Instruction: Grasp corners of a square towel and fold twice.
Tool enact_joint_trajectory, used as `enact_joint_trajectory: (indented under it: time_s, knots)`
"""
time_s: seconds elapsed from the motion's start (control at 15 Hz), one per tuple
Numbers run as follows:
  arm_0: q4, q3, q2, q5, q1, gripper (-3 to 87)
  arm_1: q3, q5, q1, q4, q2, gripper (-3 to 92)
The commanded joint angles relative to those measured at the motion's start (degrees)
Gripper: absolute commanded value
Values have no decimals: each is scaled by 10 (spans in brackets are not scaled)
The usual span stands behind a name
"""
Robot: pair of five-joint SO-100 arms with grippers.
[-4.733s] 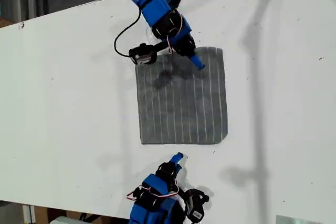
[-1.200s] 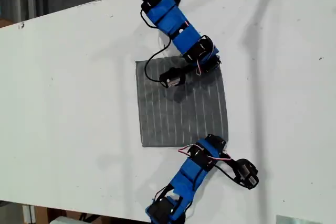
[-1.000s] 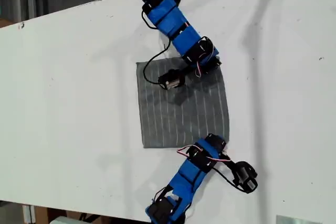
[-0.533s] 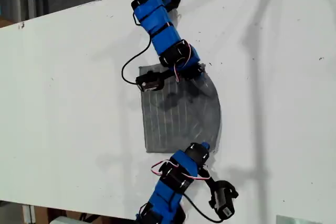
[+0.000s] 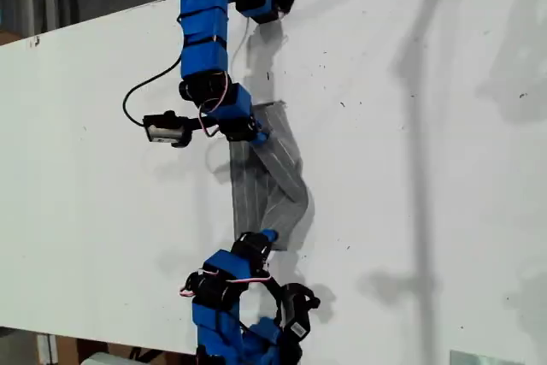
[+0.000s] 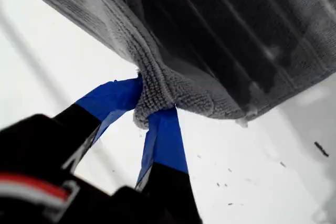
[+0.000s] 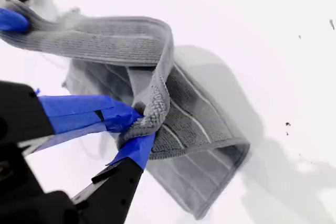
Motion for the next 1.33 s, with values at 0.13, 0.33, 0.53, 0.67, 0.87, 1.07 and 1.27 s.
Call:
enact_joint_trajectory:
  time_s: [0.13, 0.33, 0.53, 0.67, 0.87, 1.07, 1.27]
  knots:
    - [2, 38, 43, 49, -121, -2, 63, -47, 105, -11, 90, -1]
    - [0, 70, 83, 64, -171, -2, 154, -68, 156, -40, 119, -1]
    - [-7, 77, 101, 79, -198, -2, 142, -115, 196, -40, 86, -1]
    - [-33, 134, 98, 107, -253, -2, 148, -127, 217, -35, 71, -1]
    - [-69, 206, 97, 103, -277, -2, 149, -130, 213, -40, 3, -1]
    - [-52, 214, 115, 75, -224, -2, 121, -129, 178, -8, -42, -1]
    - [-69, 260, 118, 44, -183, -2, 125, -116, 135, 8, -50, -1]
